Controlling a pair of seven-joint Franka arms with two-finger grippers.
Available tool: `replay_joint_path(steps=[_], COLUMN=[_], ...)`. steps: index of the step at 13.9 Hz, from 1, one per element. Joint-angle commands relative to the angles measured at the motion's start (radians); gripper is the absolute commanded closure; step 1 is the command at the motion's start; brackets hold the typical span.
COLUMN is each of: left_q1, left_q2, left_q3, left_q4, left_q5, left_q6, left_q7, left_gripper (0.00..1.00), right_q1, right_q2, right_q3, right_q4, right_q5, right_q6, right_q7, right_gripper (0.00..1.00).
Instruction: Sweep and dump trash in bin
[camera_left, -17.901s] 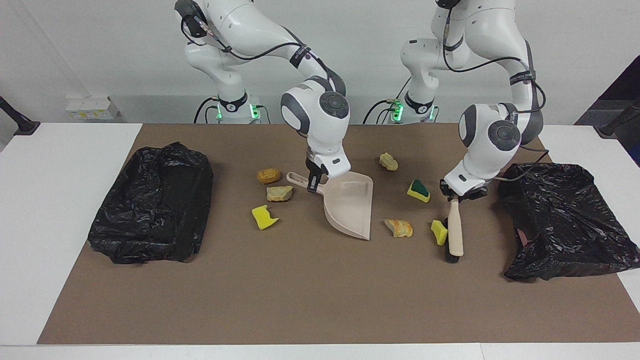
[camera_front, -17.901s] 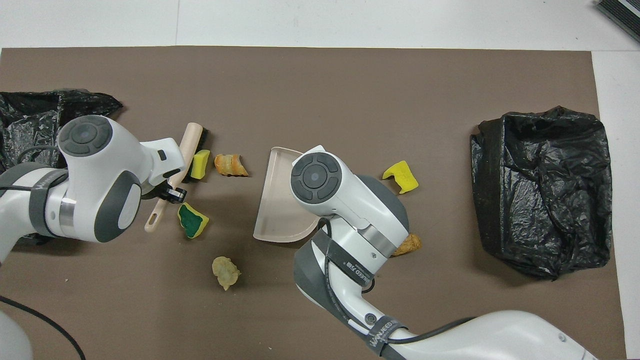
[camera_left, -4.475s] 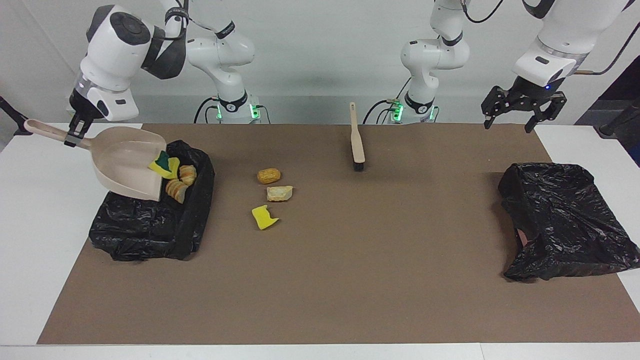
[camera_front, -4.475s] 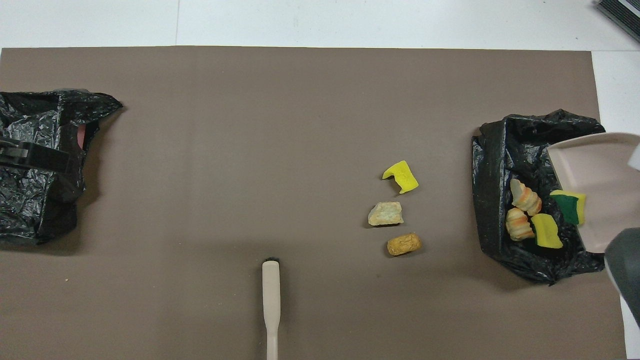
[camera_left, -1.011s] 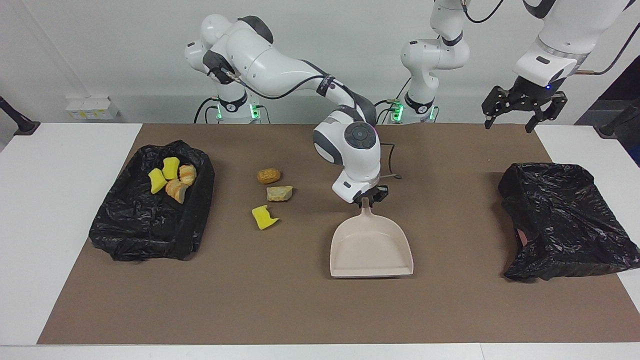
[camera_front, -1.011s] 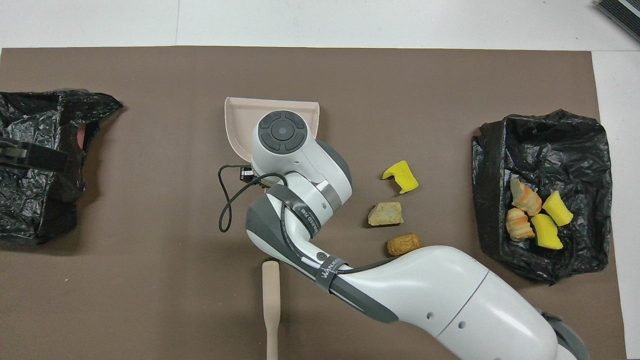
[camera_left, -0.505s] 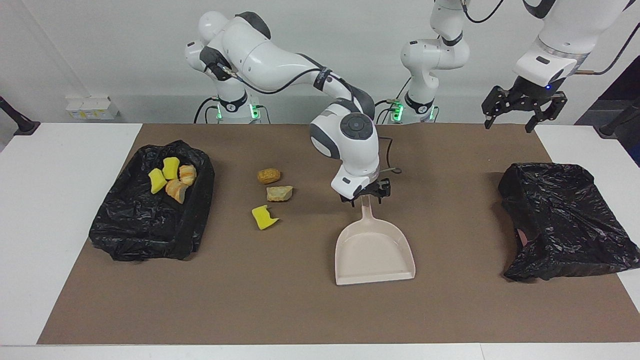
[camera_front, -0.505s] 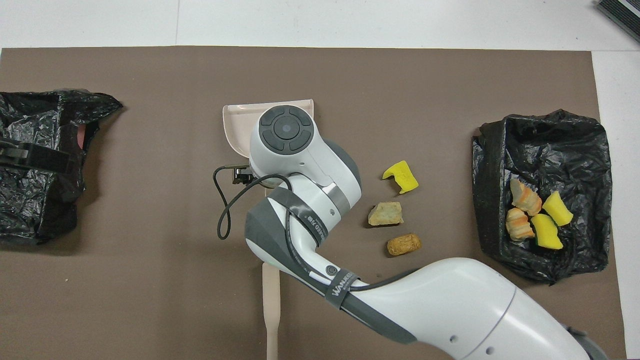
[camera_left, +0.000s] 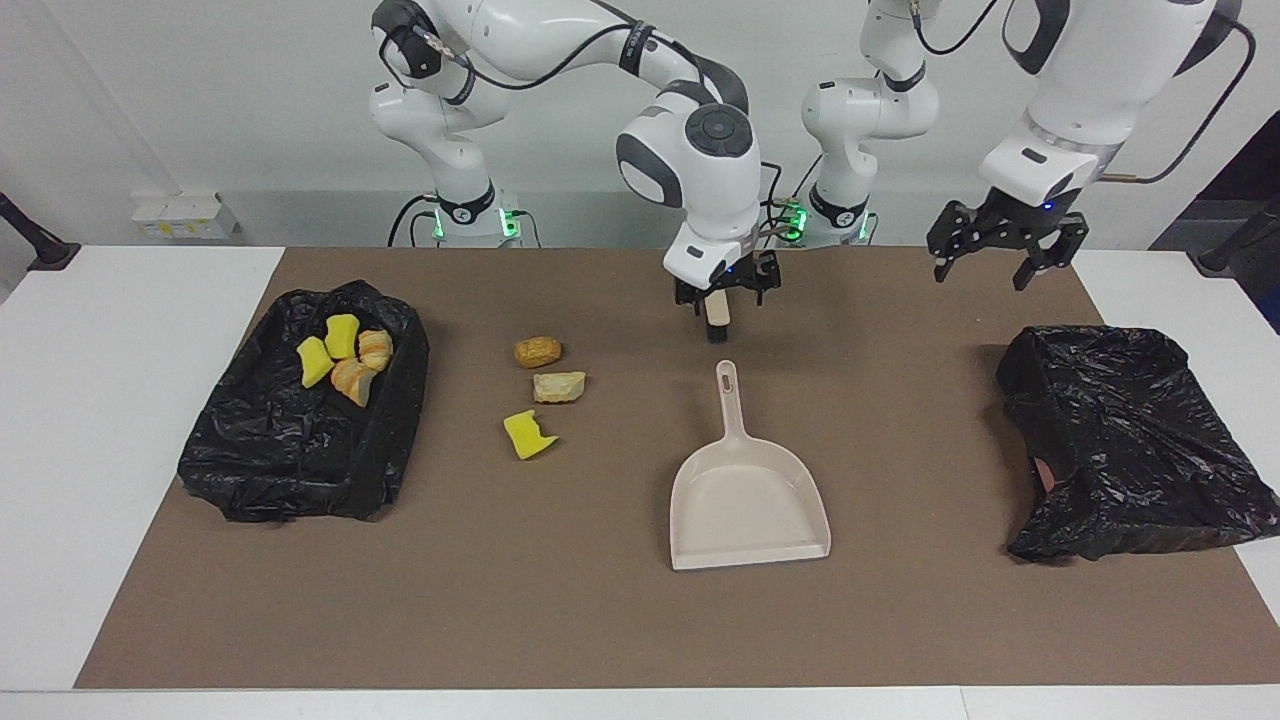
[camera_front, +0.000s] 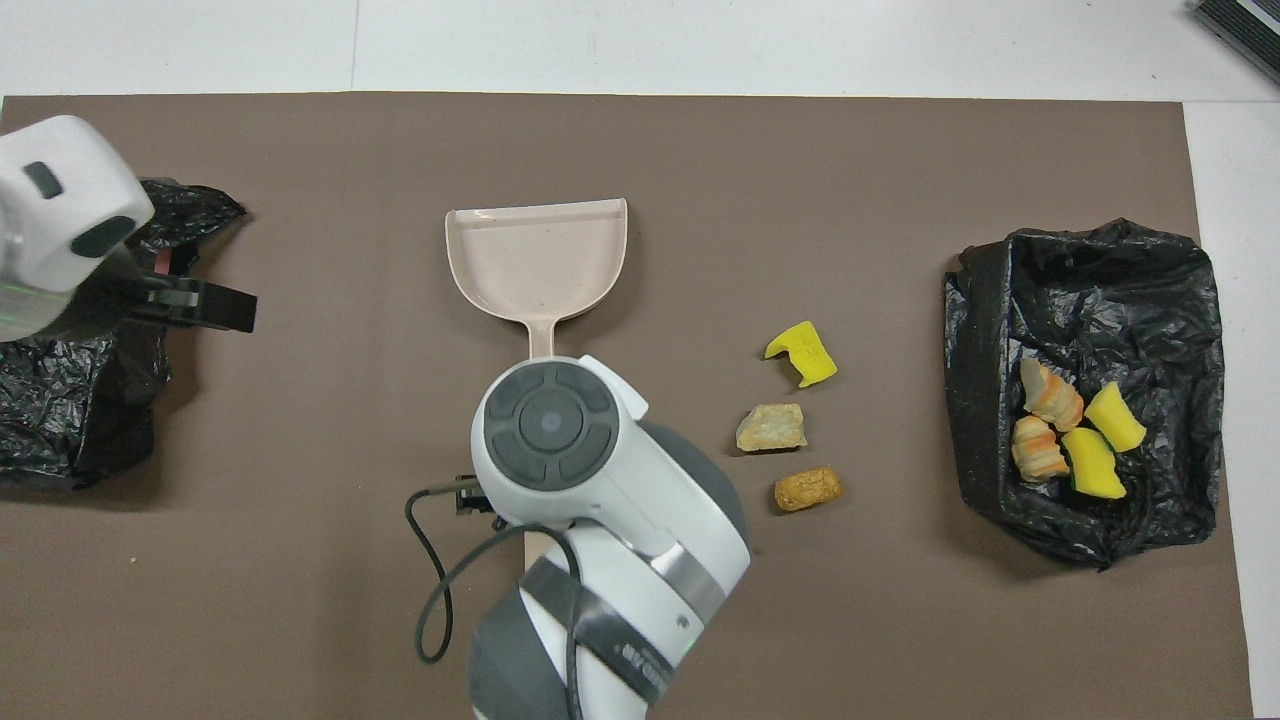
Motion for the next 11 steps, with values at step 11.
replay_joint_path(steps=[11], left_q1=[-0.001], left_q2=[0.264], left_q3=[-0.327], left_q4=[-0.146], left_q5=[0.169], left_q6=[0.406], left_q7=[-0.529], left_gripper=[0.00], right_q1=[0.015], right_q2=[-0.219], right_q3=[0.245], right_q4=[-0.566], right_q5=[0.109], right_q6=[0.384], right_q7=[0.112], right_gripper=[0.00])
